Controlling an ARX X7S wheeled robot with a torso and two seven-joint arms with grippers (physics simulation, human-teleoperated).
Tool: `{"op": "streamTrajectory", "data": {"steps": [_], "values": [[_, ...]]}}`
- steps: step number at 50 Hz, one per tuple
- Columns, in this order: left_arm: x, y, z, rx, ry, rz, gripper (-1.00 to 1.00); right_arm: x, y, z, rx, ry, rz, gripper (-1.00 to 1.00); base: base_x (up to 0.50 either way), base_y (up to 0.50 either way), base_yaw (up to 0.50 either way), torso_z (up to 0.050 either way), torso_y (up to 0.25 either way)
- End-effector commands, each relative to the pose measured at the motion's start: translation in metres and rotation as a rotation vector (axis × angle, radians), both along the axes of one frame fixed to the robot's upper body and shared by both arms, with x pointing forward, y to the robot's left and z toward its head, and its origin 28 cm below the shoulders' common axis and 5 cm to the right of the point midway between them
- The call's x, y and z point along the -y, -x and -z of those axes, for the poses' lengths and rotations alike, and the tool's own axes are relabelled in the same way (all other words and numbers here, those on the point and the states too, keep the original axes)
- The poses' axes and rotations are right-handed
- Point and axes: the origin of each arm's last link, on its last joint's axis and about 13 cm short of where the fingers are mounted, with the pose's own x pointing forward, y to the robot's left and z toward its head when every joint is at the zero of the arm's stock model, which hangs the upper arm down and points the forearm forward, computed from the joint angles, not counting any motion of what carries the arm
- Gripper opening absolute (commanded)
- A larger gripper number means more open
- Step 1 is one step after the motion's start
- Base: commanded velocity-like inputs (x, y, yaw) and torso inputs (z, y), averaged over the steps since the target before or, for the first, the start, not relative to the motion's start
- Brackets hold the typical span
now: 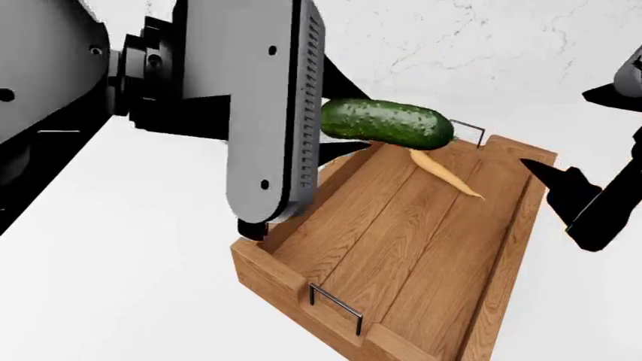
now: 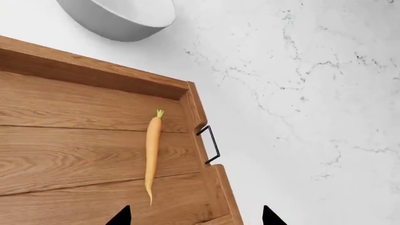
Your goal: Place the two vegetables and bowl onto the tray for setting up a vegetable dip station.
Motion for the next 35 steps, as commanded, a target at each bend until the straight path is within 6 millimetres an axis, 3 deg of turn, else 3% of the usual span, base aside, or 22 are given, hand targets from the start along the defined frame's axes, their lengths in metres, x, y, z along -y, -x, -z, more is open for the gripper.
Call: {"op": "streamTrajectory", "data": {"steps": [1,15,35], "values": [[0.017,-0.013,0.014,-0.018,-0.022,0.05,-1.0,0.009,0.036,-0.01,0.075,-0.007,0.032,1.0,0.0,0.0,0.0,0.0,0.0],[0.036,-0.033,0.032,-0.067,-0.012,0.099,-1.0,0.016,0.062,-0.012,0.095,0.0,0.06,1.0,0.0,0.0,0.0,0.0,0.001],[0.054,-0.055,0.032,-0.086,-0.002,0.088,-1.0,0.021,0.065,-0.005,0.087,-0.007,0.061,1.0,0.0,0.0,0.0,0.001,0.0]]}}
